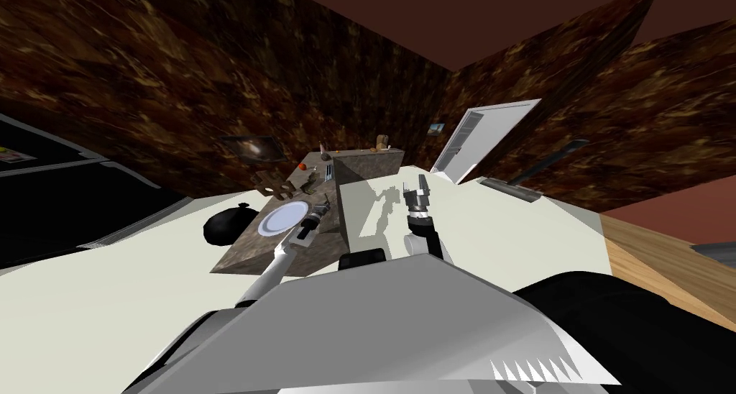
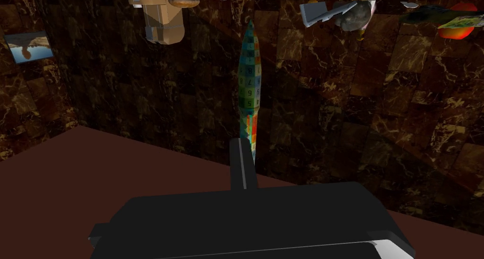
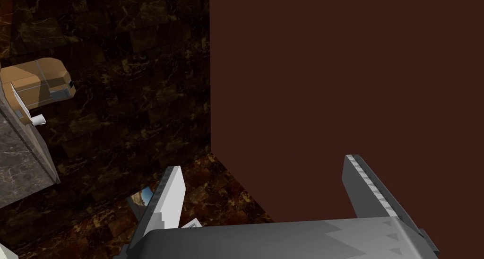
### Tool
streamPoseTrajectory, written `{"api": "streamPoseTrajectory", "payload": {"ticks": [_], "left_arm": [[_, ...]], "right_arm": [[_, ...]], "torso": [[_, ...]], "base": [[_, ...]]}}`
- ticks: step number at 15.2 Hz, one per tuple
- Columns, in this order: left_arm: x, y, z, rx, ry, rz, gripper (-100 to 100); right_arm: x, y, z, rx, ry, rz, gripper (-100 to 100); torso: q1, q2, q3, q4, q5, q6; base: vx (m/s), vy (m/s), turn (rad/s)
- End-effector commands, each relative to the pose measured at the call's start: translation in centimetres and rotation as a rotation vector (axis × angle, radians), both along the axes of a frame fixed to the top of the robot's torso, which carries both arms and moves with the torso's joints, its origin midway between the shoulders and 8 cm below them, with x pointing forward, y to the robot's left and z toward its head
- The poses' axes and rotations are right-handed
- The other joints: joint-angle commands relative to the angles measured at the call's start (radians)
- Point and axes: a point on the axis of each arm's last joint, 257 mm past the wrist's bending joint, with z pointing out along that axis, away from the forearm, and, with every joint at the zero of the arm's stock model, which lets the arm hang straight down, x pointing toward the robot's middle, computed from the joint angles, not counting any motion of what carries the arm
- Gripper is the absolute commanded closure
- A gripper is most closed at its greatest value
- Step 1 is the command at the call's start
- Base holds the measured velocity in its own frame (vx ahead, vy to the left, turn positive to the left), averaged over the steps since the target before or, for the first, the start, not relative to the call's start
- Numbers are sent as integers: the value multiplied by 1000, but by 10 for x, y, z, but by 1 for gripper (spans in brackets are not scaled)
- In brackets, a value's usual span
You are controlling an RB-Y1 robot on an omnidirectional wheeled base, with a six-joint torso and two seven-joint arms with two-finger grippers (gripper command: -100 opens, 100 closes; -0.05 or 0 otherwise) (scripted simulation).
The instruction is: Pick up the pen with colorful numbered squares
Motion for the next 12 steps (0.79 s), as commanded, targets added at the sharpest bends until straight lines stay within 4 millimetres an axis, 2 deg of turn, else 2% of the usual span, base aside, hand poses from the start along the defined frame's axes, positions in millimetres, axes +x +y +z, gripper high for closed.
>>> {"api": "streamPoseTrajectory", "payload": {"ticks": [1, 2, 3, 9, 10, 12], "left_arm": [[0, 0, 0, 0, 0, 0, 100], [0, 0, 0, 0, 0, 0, 100], [6, 7, 5, 15, 5, 9, -100], [22, 26, 20, 52, 16, 36, -100], [20, 22, 17, 45, 12, 29, -100], [28, 31, 19, 46, 14, 49, -100]], "right_arm": [[0, 0, 0, 0, 0, 0, 0], [0, 0, 0, 0, 0, 0, 0], [0, 0, 0, 0, 0, 0, 0], [0, 0, 0, 0, 0, 0, 0], [0, 0, 0, 0, 0, 0, 0], [0, 0, 0, 0, 0, 0, 0]], "torso": [[0, 0, 0, 0, 0, 0], [0, 0, 0, 0, 0, 0], [0, 0, 0, 0, 0, 0], [-1, 0, 0, 0, -1, 1], [-1, 0, 0, 0, 0, 1], [0, -1, 0, 0, 0, 1]], "base": [[0, 0, 0], [0, 0, 0], [-6, -6, -52], [-9, -14, -68], [-4, -6, -23], [-8, 7, -67]]}}
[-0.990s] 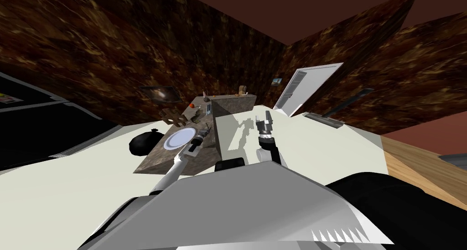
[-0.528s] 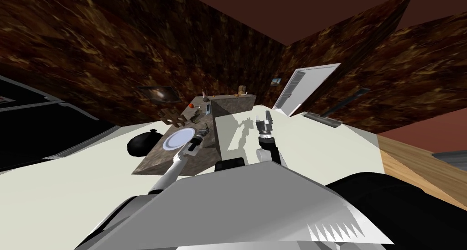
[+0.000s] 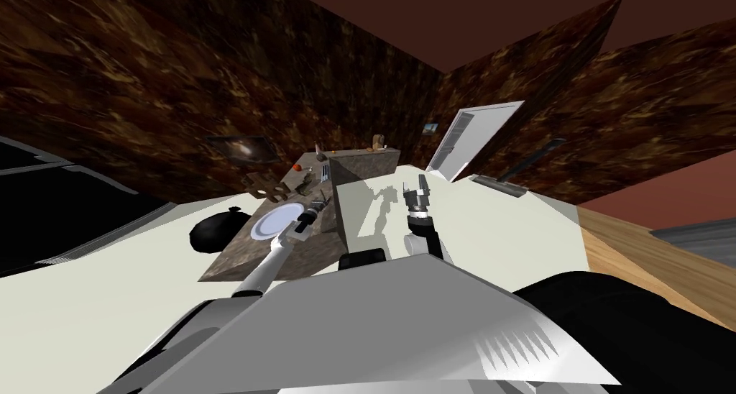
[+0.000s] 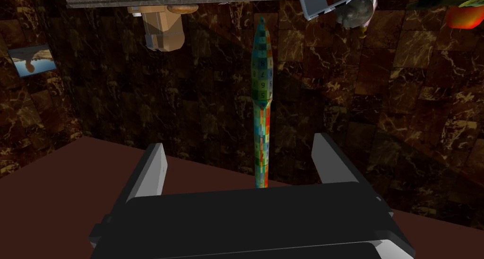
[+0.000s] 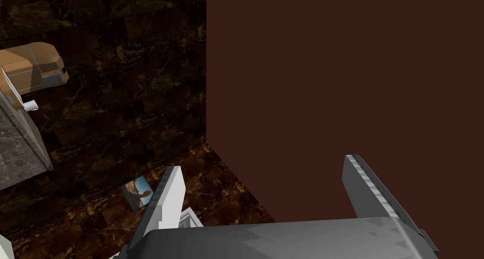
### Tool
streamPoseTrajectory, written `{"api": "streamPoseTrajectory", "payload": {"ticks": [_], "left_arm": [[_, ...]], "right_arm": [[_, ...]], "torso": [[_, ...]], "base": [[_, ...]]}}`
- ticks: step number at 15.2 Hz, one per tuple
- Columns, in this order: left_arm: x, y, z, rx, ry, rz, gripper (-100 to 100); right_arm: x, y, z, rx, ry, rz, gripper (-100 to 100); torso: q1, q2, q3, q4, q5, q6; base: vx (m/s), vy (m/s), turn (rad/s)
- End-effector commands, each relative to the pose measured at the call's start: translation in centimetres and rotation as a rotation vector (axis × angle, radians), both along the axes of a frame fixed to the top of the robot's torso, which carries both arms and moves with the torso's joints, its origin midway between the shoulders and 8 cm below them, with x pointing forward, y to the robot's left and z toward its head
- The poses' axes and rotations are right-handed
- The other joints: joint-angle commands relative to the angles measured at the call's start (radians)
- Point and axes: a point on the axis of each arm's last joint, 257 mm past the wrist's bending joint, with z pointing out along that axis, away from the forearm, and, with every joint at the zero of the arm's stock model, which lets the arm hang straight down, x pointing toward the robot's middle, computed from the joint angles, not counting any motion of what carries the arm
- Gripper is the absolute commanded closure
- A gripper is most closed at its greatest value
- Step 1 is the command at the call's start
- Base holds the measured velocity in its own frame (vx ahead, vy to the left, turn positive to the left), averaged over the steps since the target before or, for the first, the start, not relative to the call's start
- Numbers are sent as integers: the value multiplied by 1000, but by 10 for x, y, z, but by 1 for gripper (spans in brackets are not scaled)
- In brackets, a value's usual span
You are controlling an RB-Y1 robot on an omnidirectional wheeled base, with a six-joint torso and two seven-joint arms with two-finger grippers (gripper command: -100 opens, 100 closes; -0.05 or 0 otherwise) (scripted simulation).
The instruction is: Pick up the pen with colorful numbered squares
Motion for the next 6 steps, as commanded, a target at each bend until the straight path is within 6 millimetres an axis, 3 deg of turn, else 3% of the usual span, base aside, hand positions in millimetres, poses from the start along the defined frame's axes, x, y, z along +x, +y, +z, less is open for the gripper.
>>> {"api": "streamPoseTrajectory", "payload": {"ticks": [1, 3, 4, 6], "left_arm": [[6, 6, 1, 0, -1, 13, -100], [6, 5, 1, 0, 0, 12, -100], [0, 0, 0, 1, 0, -1, 100], [0, 1, 1, 1, 0, 2, 100]], "right_arm": [[0, 0, 0, 0, 0, 0, 0], [0, 0, 0, 0, 0, 0, 0], [0, 0, 0, 0, 0, 0, 0], [0, 0, 0, 0, 0, 0, 0]], "torso": [[0, 0, 0, 0, 0, 0], [1, 0, 0, 0, 0, 0], [1, 0, 0, 0, 0, 0], [-1, -1, 0, 0, 0, -1]], "base": [[-17, 19, -71], [-13, 17, -45], [10, -4, 58], [15, -16, 82]]}}
